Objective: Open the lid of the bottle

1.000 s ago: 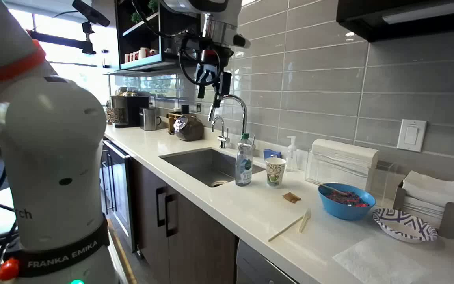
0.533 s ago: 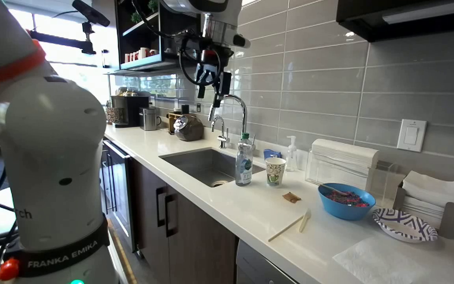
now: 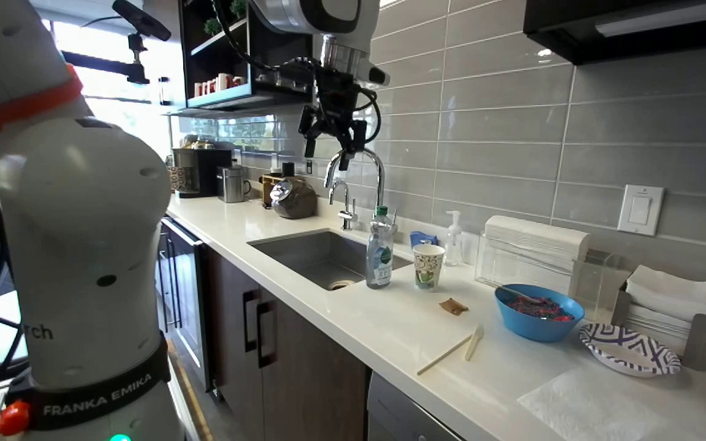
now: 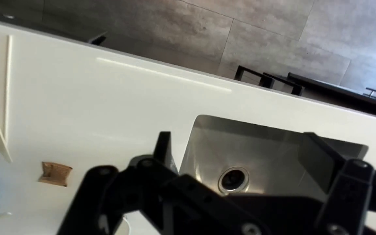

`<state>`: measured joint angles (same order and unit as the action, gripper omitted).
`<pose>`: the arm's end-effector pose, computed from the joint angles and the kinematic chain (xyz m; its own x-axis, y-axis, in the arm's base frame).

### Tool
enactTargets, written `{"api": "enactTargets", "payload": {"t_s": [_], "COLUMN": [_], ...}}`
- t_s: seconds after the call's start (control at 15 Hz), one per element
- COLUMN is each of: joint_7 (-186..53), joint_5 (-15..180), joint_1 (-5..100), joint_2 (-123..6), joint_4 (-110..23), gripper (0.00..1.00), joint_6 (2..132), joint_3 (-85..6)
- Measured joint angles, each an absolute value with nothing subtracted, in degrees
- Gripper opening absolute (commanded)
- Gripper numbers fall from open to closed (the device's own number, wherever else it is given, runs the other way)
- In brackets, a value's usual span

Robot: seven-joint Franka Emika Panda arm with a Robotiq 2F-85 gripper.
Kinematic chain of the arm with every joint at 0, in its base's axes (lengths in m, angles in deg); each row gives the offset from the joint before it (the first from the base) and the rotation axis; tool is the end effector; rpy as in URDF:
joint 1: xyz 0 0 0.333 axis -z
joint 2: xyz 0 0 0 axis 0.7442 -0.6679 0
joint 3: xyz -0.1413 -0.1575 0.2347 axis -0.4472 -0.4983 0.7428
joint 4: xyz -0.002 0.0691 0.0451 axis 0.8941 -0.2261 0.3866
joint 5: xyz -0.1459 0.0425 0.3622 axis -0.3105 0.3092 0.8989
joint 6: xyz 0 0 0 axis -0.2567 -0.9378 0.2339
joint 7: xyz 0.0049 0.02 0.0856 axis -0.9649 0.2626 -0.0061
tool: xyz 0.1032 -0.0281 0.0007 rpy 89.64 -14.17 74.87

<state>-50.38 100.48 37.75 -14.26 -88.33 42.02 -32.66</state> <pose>0.3897 0.1092 0.4932 0.9430 0.3307 0.0387 0.3310 -0.9190 -0.2142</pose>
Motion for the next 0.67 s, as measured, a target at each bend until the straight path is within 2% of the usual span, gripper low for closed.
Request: {"api": "enactTargets", "payload": {"t_s": [0.67], "joint_7": [-26.13], "joint_5": [91.81], "joint_1": [36.34], "joint_2": [-38.54], "joint_4": [-67.76], "gripper": [1.00], "joint_6": [42.12], "joint_3": [-32.17]}}
